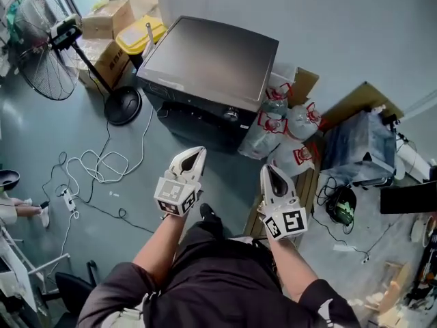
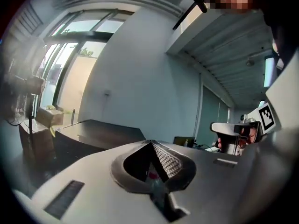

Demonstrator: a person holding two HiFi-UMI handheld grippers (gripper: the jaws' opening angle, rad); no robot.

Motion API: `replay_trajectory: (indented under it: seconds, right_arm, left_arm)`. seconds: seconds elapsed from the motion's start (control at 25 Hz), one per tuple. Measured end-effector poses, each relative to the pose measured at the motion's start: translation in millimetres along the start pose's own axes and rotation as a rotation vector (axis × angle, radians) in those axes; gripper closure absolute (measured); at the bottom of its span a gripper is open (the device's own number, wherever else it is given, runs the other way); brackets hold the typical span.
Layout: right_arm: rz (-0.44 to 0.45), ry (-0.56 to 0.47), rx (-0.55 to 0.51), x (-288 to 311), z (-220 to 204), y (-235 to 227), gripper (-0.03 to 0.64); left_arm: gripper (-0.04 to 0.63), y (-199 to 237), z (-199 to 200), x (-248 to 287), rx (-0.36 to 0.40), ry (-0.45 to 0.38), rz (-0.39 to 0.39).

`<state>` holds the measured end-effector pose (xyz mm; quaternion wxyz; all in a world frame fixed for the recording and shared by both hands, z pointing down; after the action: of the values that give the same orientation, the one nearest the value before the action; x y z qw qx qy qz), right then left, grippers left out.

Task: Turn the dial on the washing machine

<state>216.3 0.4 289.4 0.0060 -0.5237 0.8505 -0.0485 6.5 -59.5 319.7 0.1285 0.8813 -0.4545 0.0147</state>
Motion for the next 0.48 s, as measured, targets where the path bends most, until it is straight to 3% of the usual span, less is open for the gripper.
replay_trajectory:
  seconds: [0.32,0.48]
  right_arm:
    - [-0.059,-0.048,-0.010,-80,27,21,0.595]
    - [-0.077,-0.072,-0.004,-125,31,38,0.595]
  left_arm:
    - [0.580,-28,25,-98,0.042,-0.034,0.023]
    - [0.580,-45,17,-147,-0.010,-0.034,-0.002]
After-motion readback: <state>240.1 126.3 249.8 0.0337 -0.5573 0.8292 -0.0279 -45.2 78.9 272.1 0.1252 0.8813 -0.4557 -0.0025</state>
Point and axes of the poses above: the fingertips, and each gripper's own axes: x forward along the fingers, y to its left, z out of its top, the point moved 3 cm from there along -x, backward along the fingers
